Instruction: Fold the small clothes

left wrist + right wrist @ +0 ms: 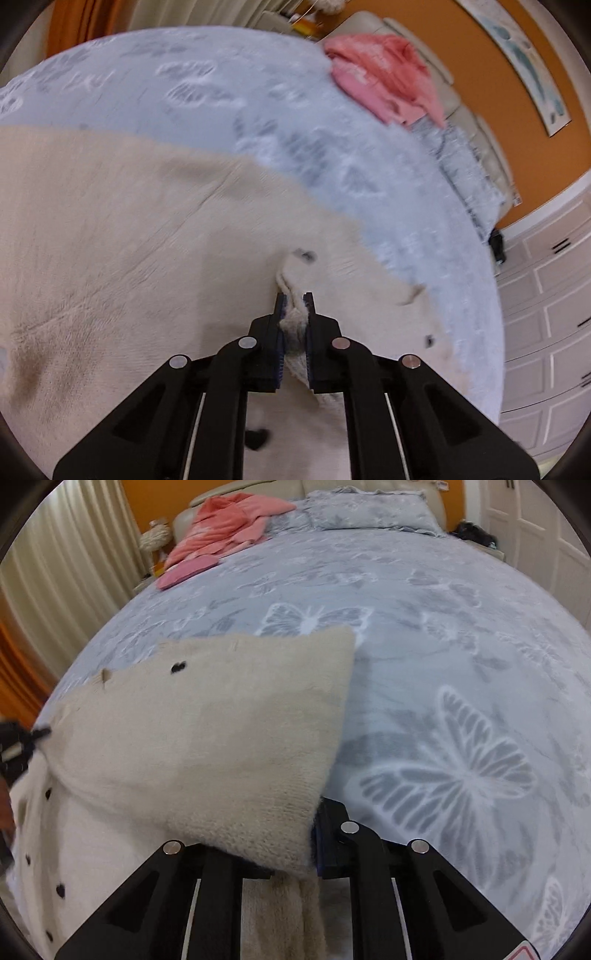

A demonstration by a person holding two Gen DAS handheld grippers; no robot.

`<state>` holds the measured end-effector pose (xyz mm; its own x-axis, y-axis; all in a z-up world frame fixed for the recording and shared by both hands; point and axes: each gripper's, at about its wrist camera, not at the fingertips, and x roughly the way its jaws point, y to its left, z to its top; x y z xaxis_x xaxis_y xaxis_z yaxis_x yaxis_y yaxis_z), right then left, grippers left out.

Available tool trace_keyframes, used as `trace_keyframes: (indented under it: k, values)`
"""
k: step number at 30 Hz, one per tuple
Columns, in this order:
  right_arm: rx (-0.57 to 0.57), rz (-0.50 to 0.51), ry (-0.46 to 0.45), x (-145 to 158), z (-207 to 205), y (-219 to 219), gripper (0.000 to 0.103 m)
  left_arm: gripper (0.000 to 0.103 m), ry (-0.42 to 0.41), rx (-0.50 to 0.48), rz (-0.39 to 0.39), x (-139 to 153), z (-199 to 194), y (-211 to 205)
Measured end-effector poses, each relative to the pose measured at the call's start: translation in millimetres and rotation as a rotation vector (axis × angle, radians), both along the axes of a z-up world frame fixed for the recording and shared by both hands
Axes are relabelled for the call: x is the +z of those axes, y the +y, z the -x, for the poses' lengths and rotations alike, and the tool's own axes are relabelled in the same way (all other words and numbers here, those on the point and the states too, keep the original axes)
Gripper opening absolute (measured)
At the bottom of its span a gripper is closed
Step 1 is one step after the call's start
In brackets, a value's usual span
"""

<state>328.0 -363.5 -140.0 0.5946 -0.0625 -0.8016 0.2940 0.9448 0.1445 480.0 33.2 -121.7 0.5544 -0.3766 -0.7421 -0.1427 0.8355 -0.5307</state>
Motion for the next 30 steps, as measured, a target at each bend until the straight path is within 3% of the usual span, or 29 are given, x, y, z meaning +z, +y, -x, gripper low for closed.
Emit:
trace_keyframes:
  k: [3,5,7,9,12,13,14,15,16,18,20,24,28,29,30]
  values:
    - [-0.069,0.032,-0.037,13,12,-10,0.011,0.008,0.016,0.007,0.001,-13,5,2]
    - [-0.12,0.005,0.005,-2,17,-24,0.011,0.008,0.026,0.004,-0.003,-21,8,2]
    - [-0.117,0.002,0.016,-14,19,-24,0.012,0.01,0.014,-0.002,-0.015,-26,13,3]
    - [-0.087,0.051,0.021,-7,16,-15,0.014,0.011,0.006,-0.007,-0.015,-24,15,5]
    - [-0.049,0.028,0.011,14,20,-5,0.02,0.013,-0.033,0.024,0.101,-8,31,27]
    - [-0.043,0.039,-0.003,24,28,-1,0.023,0.016,-0.069,0.045,0.13,1,42,44]
    - [-0.039,0.047,-0.008,30,35,2,0.028,0.03,-0.083,0.067,0.136,6,49,58]
    - [-0.027,0.055,-0.012,36,47,6,0.031,0.048,-0.101,0.118,0.14,11,60,85]
    - [-0.017,0.058,-0.014,40,60,11,0.033,0.055,-0.108,0.172,0.13,14,68,110]
    - [-0.006,0.056,-0.011,45,88,20,0.041,0.064,-0.102,0.328,0.085,15,89,174]
    - [0.003,0.039,0.003,45,113,29,0.042,0.068,-0.061,0.482,0.059,9,107,238]
    - [0.011,0.019,0.07,37,159,48,0.042,0.069,0.032,0.843,0.038,-9,152,368]
    - [-0.001,-0.017,0.127,25,186,62,0.042,0.069,0.039,0.98,0.109,-23,166,424]
    - [-0.002,-0.022,0.142,22,191,67,0.042,0.066,0.025,0.975,0.104,-22,162,429]
    - [-0.002,-0.024,0.151,21,192,70,0.042,0.044,0.01,0.951,0.107,-21,157,430]
